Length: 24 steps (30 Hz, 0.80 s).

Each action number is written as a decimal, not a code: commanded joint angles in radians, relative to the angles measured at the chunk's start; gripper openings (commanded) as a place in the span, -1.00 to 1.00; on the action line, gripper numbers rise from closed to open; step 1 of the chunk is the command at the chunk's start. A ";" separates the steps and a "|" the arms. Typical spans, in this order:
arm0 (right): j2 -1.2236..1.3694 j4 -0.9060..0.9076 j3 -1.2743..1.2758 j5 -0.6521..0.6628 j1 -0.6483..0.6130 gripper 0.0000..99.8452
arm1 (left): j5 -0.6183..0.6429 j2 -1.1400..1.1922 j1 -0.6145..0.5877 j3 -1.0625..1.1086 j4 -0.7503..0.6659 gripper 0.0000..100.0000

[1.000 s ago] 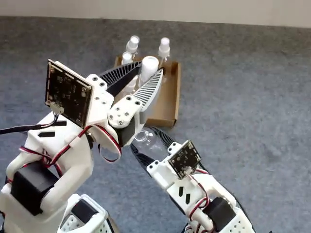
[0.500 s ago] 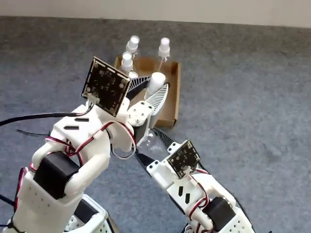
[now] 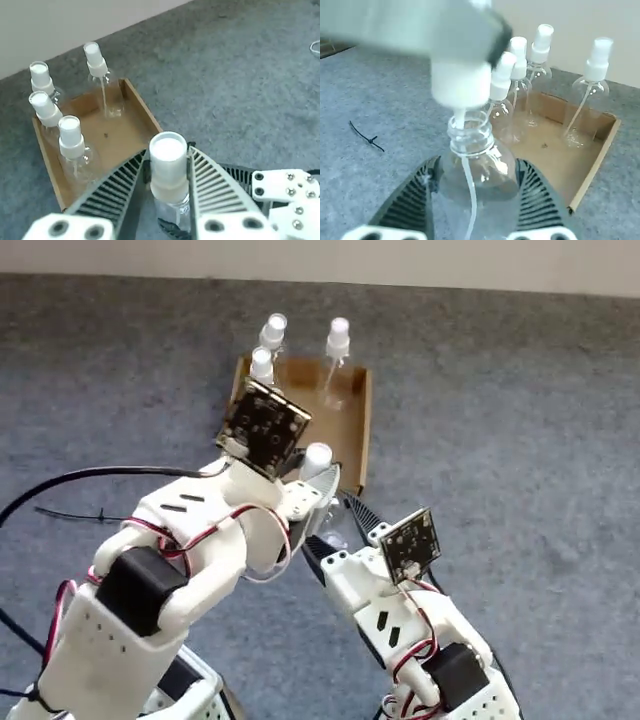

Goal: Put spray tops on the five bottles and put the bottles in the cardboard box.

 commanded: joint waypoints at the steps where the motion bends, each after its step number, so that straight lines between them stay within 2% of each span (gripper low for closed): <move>1: -0.013 -0.027 -0.021 -0.008 0.022 -0.99 | -0.107 -0.007 -0.001 0.039 -0.035 -0.91; 6: -0.013 -0.027 -0.018 -0.008 0.022 -0.99 | -0.152 -0.007 -0.001 0.059 -0.020 -0.90; 13: -0.013 -0.028 -0.015 -0.008 0.025 -0.99 | -0.152 -0.007 -0.001 -0.028 0.080 -0.58; 20: -0.013 -0.028 -0.015 -0.008 0.027 -0.99 | -0.152 -0.007 -0.002 -0.222 0.121 -0.60; 24: -0.013 -0.027 -0.015 -0.008 0.027 -0.99 | -0.153 0.001 -0.044 -0.234 0.118 -0.66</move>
